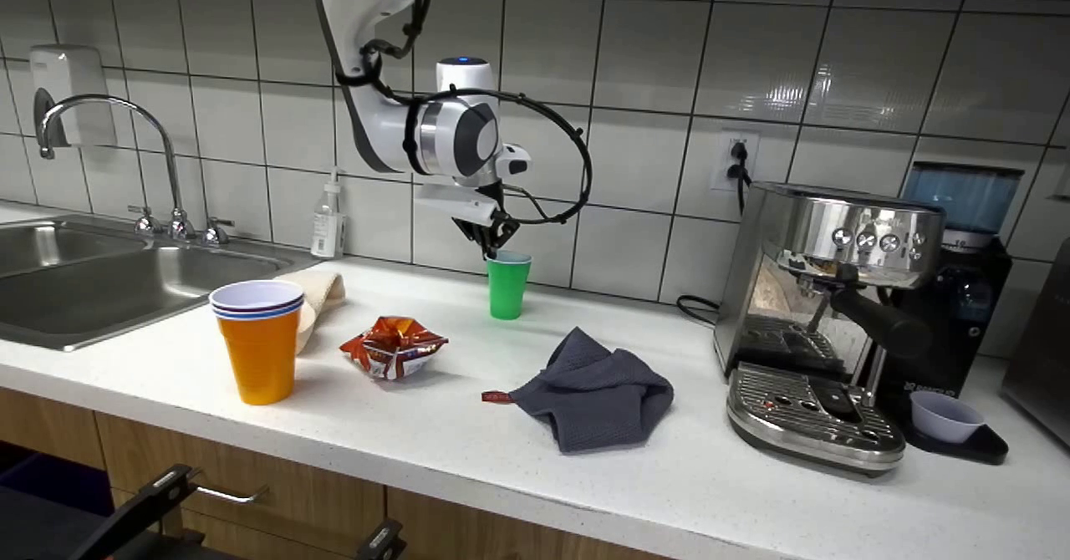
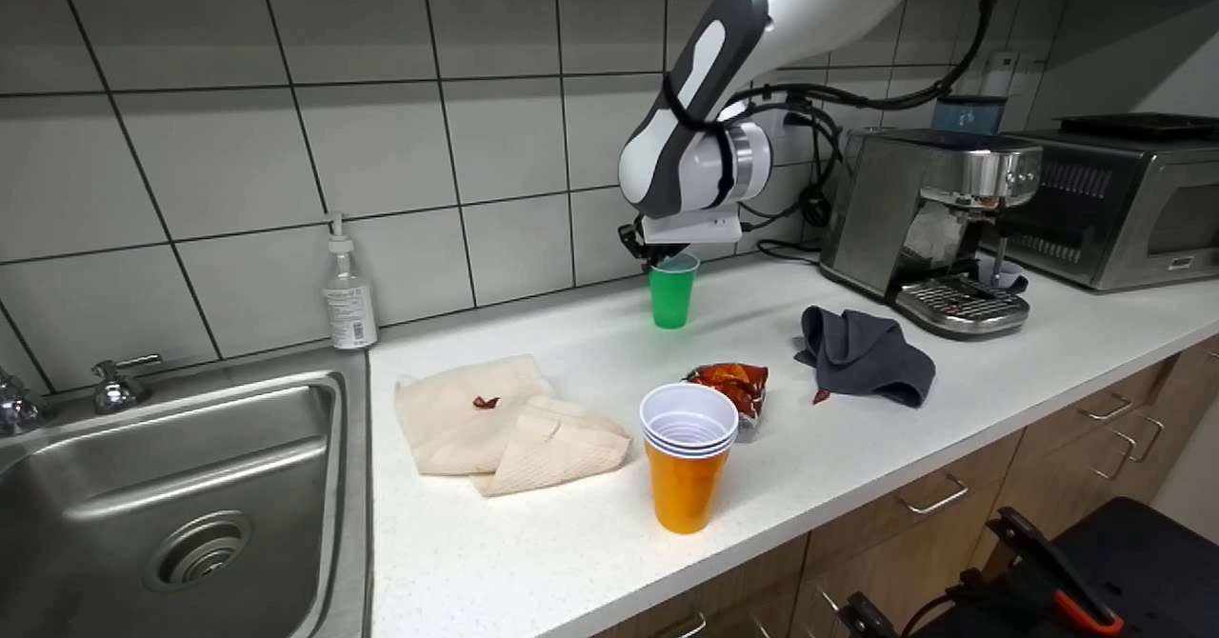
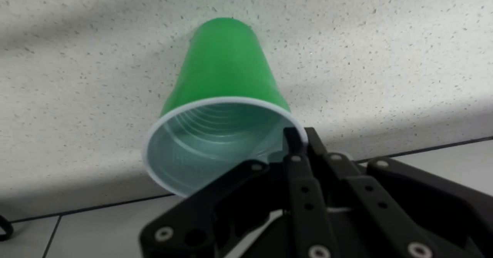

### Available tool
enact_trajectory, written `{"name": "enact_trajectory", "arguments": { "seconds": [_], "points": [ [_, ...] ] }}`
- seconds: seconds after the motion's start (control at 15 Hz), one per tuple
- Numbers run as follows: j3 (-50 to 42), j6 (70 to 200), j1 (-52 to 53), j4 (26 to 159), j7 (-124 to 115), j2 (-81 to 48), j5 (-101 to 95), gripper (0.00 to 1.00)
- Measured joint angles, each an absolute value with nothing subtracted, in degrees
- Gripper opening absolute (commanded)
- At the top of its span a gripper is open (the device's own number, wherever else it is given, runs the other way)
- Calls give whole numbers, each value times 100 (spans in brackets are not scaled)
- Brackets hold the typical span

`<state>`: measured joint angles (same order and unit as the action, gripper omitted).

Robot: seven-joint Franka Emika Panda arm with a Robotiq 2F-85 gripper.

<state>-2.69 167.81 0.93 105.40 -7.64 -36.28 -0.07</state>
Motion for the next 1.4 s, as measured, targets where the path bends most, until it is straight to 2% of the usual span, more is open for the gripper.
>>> {"name": "enact_trajectory", "arguments": {
  "seconds": [0.8,1.4],
  "points": [
    [-271,16930,110,10577,-489,-3600,-59,1],
    [-188,17478,161,11327,-138,-3102,-66,1]
  ]
}}
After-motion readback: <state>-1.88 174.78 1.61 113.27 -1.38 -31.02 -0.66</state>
